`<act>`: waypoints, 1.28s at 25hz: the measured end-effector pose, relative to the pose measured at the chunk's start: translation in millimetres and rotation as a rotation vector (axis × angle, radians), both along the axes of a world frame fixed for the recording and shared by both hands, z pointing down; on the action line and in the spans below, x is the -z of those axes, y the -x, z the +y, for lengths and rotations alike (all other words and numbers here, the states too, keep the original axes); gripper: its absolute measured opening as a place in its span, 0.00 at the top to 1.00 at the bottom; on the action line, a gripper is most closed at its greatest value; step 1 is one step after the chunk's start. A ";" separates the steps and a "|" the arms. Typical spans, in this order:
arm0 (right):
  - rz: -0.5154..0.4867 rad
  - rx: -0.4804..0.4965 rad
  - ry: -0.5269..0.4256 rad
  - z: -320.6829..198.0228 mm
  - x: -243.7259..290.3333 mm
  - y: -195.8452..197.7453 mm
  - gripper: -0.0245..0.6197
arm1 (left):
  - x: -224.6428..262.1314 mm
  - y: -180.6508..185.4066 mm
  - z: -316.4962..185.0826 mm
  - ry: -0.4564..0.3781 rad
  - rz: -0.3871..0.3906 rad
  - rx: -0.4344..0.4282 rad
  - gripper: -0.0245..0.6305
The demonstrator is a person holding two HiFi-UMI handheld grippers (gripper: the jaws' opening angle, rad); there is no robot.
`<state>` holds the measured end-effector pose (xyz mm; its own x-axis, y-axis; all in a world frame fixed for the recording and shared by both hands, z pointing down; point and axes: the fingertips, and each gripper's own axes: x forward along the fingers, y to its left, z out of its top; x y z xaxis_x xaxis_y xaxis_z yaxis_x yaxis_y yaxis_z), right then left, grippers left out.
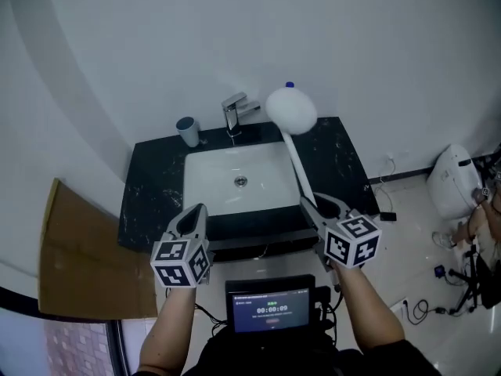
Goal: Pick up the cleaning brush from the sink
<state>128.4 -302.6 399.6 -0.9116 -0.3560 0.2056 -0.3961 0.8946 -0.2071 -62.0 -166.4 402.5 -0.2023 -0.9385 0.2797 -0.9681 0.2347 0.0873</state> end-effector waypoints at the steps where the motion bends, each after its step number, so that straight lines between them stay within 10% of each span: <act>1: -0.014 0.002 -0.013 5.4 1.0 -3.4 0.84 | 2.3 -2.7 6.9 -0.014 -0.007 0.011 0.96; 32: -0.098 -0.054 -0.103 51.2 -6.5 -29.1 0.84 | 5.6 -16.7 62.6 -0.180 -0.088 0.078 0.96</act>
